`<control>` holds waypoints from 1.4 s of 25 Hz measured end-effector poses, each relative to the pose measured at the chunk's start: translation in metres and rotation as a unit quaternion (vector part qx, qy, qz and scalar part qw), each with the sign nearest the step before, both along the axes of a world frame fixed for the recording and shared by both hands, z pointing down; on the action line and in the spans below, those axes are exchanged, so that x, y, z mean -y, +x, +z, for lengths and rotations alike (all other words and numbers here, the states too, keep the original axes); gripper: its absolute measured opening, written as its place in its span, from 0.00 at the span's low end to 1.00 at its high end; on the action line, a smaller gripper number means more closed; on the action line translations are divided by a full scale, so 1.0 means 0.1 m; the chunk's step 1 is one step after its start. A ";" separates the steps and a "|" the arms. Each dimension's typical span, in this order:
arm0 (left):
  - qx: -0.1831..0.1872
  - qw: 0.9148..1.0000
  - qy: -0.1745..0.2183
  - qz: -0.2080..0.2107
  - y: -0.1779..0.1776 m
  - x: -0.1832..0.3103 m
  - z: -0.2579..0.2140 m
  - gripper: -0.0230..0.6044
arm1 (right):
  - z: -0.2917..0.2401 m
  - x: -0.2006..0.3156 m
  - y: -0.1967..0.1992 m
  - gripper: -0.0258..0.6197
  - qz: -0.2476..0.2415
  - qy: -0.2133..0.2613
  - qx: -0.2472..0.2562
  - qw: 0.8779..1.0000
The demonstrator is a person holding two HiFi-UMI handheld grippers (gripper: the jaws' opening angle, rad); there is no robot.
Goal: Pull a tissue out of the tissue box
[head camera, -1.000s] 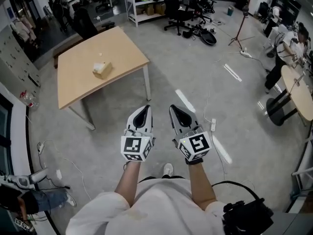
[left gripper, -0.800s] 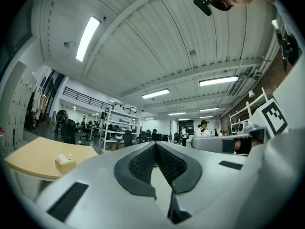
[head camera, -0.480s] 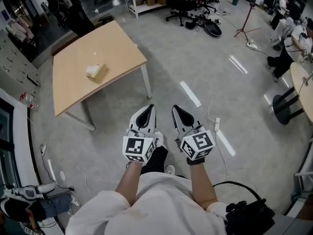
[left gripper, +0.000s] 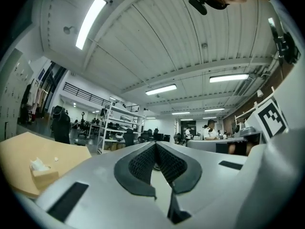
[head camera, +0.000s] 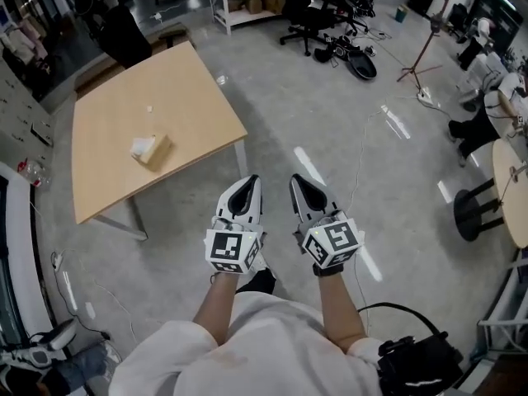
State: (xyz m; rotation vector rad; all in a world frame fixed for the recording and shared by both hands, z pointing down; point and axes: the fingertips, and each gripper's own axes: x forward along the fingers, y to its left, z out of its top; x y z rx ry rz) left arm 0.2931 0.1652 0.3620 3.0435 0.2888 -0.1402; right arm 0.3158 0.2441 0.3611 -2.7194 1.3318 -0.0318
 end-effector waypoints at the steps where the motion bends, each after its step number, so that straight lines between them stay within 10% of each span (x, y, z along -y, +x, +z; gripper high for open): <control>1: 0.000 1.000 -0.004 -0.010 0.15 0.16 0.00 0.04 | -0.02 0.16 0.17 0.04 -0.009 0.000 0.000 1.000; 14: 0.002 0.986 -0.028 -0.165 0.67 2.26 -0.04 0.04 | -0.06 2.36 0.90 0.04 -0.172 -0.028 -0.002 0.985; 22: 0.005 0.948 -0.049 -0.316 0.31 3.33 0.18 0.04 | 0.19 3.61 0.71 0.04 -0.331 -0.044 -0.008 0.943; 35: 0.028 0.884 -0.067 -0.462 0.79 4.80 0.47 0.04 | 0.31 5.48 1.30 0.04 -0.477 -0.070 -0.002 0.876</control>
